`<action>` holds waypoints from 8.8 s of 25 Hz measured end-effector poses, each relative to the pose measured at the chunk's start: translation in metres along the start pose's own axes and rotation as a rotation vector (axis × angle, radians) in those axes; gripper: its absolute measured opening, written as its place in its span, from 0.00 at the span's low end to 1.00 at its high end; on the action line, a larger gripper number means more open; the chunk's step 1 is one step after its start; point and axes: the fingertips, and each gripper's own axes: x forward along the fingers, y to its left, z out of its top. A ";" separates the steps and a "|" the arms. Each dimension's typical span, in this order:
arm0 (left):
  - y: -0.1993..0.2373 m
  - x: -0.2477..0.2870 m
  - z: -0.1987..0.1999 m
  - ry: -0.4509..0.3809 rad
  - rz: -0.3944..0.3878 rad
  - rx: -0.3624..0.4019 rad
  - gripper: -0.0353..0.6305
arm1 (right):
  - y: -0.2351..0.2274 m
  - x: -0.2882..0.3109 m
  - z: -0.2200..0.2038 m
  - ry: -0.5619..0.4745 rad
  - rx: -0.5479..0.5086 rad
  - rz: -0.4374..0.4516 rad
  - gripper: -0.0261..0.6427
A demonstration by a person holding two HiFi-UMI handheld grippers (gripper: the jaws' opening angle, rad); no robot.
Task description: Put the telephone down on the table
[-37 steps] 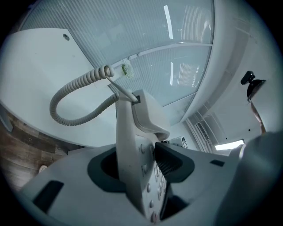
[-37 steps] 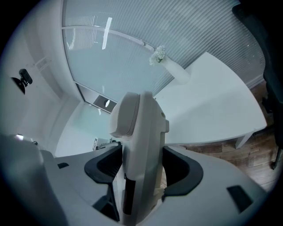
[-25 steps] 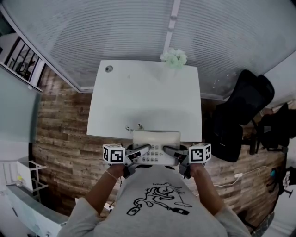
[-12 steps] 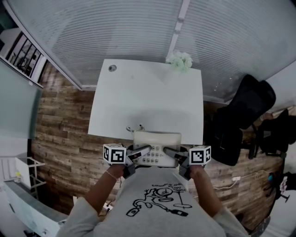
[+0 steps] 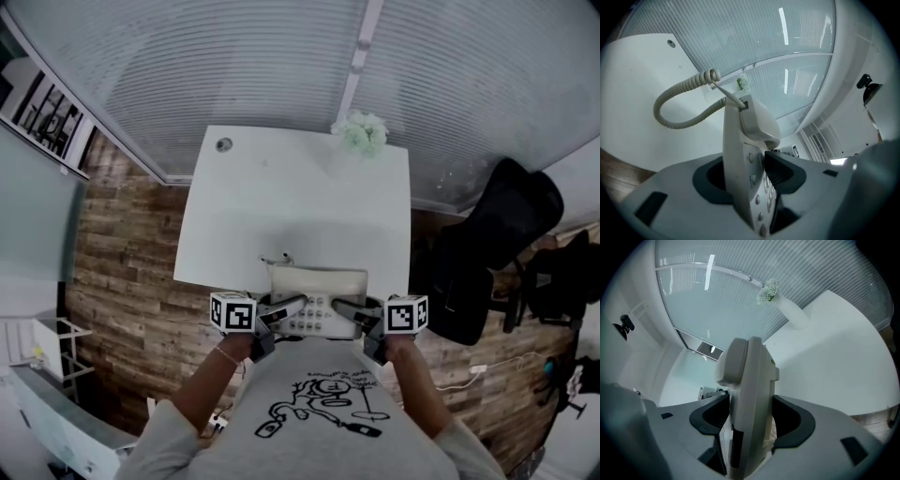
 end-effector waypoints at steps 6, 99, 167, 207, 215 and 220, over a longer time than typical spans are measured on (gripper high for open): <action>0.001 0.026 0.017 -0.004 0.013 -0.004 0.35 | -0.013 -0.009 0.026 0.013 0.006 0.020 0.49; 0.133 0.117 0.049 0.119 0.158 -0.054 0.43 | -0.154 0.029 0.077 0.109 0.150 -0.059 0.48; 0.185 0.102 0.049 0.174 0.639 0.066 0.60 | -0.190 0.052 0.072 0.172 0.160 -0.180 0.48; 0.183 0.093 0.059 0.160 0.665 0.155 0.60 | -0.198 0.034 0.074 0.103 -0.012 -0.381 0.49; 0.159 0.085 0.080 0.083 0.614 0.247 0.58 | -0.191 0.005 0.094 0.032 -0.227 -0.498 0.42; 0.125 0.088 0.103 0.014 0.535 0.336 0.49 | -0.167 -0.007 0.114 -0.028 -0.382 -0.550 0.33</action>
